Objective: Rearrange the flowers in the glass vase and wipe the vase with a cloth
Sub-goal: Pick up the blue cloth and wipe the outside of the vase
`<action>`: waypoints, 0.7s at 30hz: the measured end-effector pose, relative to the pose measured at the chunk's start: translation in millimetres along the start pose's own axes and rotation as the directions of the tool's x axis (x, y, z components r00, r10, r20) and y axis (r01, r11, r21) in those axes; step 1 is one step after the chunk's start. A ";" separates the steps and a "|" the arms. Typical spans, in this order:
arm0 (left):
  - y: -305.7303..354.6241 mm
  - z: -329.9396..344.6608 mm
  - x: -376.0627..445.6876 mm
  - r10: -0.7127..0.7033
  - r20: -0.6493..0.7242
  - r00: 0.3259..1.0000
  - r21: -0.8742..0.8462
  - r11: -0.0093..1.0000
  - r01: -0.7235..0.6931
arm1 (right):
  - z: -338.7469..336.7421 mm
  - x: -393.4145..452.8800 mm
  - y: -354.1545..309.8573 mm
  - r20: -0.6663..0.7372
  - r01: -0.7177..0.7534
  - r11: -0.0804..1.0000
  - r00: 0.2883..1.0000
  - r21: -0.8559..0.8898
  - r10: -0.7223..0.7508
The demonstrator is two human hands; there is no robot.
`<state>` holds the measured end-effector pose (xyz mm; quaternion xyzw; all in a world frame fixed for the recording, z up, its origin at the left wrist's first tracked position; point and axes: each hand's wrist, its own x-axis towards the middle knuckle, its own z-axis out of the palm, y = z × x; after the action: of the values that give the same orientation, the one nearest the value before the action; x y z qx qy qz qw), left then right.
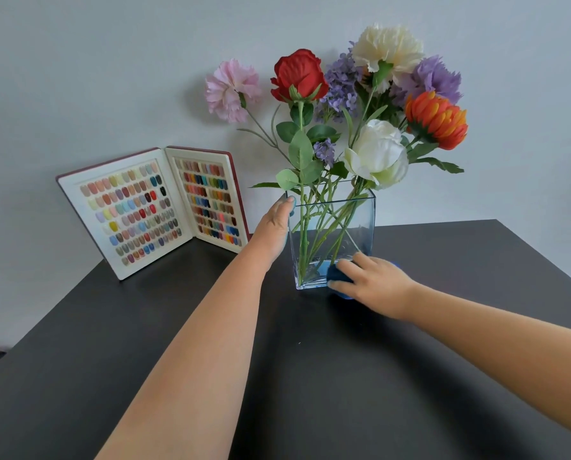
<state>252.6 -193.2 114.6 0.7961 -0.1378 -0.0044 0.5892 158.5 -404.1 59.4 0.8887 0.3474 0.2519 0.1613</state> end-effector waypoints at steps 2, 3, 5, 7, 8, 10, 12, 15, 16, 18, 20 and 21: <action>1.8 1.5 -0.4 -0.026 -0.004 1.000 -0.015 1.000 0.026 | 1.8 23.0 -17.2 -0.051 0.027 0.999 0.998 0.016 -0.026; 3.0 2.0 -0.9 -0.043 -0.004 0.999 -0.017 0.999 0.043 | 3.1 33.5 -25.6 -0.061 0.038 0.999 0.997 0.028 -0.036; 4.6 2.5 -1.6 -0.065 -0.003 0.998 -0.020 0.998 0.065 | 4.7 46.8 -37.2 -0.061 0.051 0.998 0.997 0.046 -0.048; 5.0 0.8 -1.1 -0.067 0.007 0.998 -0.011 0.998 0.067 | 5.5 46.3 -36.5 -0.060 0.053 0.997 0.997 0.051 -0.050; 5.5 -0.6 -0.7 -0.066 0.012 0.998 -0.007 0.998 0.066 | 5.8 41.3 -32.4 -0.052 0.048 0.998 0.998 0.045 -0.046; 6.8 -2.9 -0.4 -0.067 0.026 0.997 -0.011 0.998 0.067 | 6.1 25.3 -20.6 -0.036 0.036 0.999 0.999 0.019 -0.035; 7.2 -3.1 -0.3 -0.060 0.030 0.998 -0.018 0.998 0.060 | 6.7 4.7 -7.2 -0.016 0.023 1.000 1.000 0.002 -0.023; 4.9 -1.7 0.1 -0.044 0.031 0.999 -0.020 0.999 0.044 | 3.8 -18.4 8.5 0.023 -0.005 1.000 1.000 -0.021 0.006; 4.0 -1.0 0.2 -0.038 0.029 0.999 -0.022 0.999 0.039 | 2.1 -20.1 11.0 0.033 -0.010 1.000 0.999 -0.023 0.011; 3.7 0.7 0.0 -0.037 0.019 0.999 -0.032 0.999 0.038 | -1.0 -13.4 9.7 0.038 0.000 1.000 0.999 -0.024 0.001; 4.4 2.8 -0.6 -0.041 0.010 0.999 -0.052 0.998 0.041 | -1.6 0.8 1.1 0.011 0.022 0.999 1.000 -0.028 -0.021; 4.9 3.6 -1.2 -0.042 0.007 0.999 -0.057 0.997 0.042 | -1.1 9.4 -5.0 -0.007 0.025 0.999 1.000 -0.026 -0.025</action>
<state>249.7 -197.6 117.9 0.7816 -0.1226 -0.0228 0.6112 161.1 -393.9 61.1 0.8812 0.3559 0.2573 0.1746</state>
